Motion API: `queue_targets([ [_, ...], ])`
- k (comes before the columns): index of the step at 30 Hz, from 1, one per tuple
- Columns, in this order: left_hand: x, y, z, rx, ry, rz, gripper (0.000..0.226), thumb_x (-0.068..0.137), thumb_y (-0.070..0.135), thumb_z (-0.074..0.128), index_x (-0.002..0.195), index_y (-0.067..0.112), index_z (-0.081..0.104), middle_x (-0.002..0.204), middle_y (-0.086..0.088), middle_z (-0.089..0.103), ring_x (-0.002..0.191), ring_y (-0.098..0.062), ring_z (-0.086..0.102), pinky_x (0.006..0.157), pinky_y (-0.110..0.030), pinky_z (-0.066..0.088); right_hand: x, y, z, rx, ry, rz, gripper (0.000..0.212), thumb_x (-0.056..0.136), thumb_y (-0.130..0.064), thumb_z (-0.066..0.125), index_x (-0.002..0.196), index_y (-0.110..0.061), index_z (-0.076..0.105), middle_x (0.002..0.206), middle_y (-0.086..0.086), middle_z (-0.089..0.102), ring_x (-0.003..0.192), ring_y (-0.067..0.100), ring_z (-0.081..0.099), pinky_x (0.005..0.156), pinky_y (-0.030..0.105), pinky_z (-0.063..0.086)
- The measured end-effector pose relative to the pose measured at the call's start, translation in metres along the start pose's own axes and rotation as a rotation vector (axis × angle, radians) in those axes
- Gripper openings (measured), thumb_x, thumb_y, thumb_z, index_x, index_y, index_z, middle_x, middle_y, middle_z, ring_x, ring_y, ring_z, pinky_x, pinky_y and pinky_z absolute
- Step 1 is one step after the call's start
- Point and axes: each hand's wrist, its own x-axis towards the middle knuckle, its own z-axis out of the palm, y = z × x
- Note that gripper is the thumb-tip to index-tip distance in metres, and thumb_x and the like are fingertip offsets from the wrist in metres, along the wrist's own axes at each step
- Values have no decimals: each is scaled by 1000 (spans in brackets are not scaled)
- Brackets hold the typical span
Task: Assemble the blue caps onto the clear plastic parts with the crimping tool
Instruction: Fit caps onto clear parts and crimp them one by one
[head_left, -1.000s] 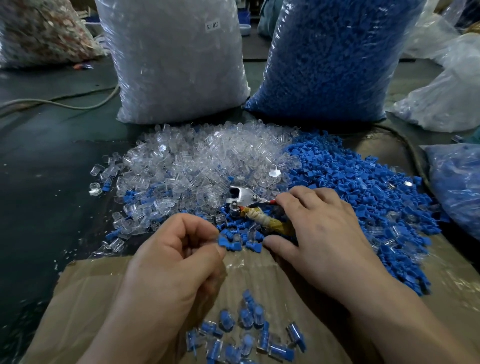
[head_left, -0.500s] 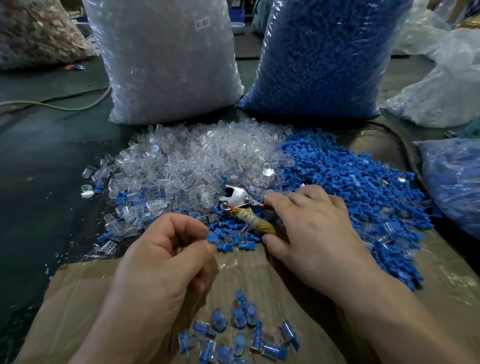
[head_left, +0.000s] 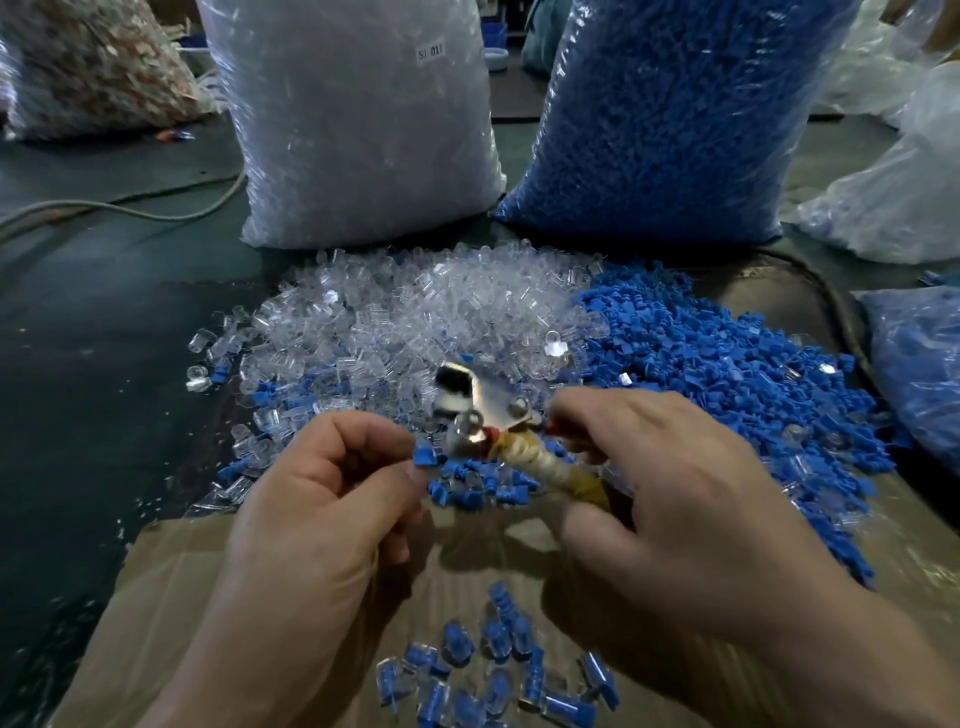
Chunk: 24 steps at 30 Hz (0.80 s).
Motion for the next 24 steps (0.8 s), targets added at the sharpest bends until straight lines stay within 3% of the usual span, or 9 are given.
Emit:
queue_targets([
  [4, -1, 6, 0, -153, -42, 29, 26, 65, 23, 87, 87, 20, 73, 72, -9, 71, 54, -15, 67, 48, -21, 53, -1, -5, 0, -11, -22, -121, 58, 75, -46, 47, 127, -21, 54, 108, -10, 64, 98, 7, 51, 86, 26, 41],
  [7, -2, 7, 0, -135, -43, 52, 30, 61, 20, 86, 88, 20, 73, 75, -7, 73, 58, -15, 70, 50, -21, 54, -2, -3, 0, -8, -61, -109, 63, 75, -48, 44, 132, -22, 52, 114, -10, 62, 104, 13, 55, 90, 30, 45],
  [11, -2, 9, -3, -118, -82, 43, 39, 62, 36, 90, 93, 19, 72, 82, -12, 73, 64, -22, 71, 60, -30, 59, -2, 1, -1, 6, -80, -96, 65, 75, -53, 45, 134, -26, 48, 116, -15, 58, 106, 9, 53, 91, 25, 41],
  [16, -3, 8, -3, -71, -64, 71, 18, 69, 22, 78, 86, 25, 73, 75, -5, 72, 58, -12, 67, 51, -19, 53, -4, 4, 0, 24, -101, -87, 66, 75, -51, 46, 137, -28, 47, 120, -16, 56, 112, 6, 49, 95, 19, 33],
  [20, -3, 12, -1, -13, -39, 92, 21, 65, 20, 84, 81, 29, 73, 65, -2, 67, 51, -8, 61, 45, -14, 47, -4, 5, 1, 25, -115, -76, 64, 75, -53, 44, 137, -36, 41, 120, -22, 54, 113, 0, 46, 95, 15, 29],
  [24, -3, 13, 0, -10, -52, 91, 18, 63, 28, 72, 80, 29, 72, 67, -4, 68, 51, -8, 61, 46, -14, 47, -4, 4, 2, -6, -107, -99, 61, 75, -56, 44, 133, -36, 45, 114, -19, 60, 106, 6, 53, 92, 23, 41],
])
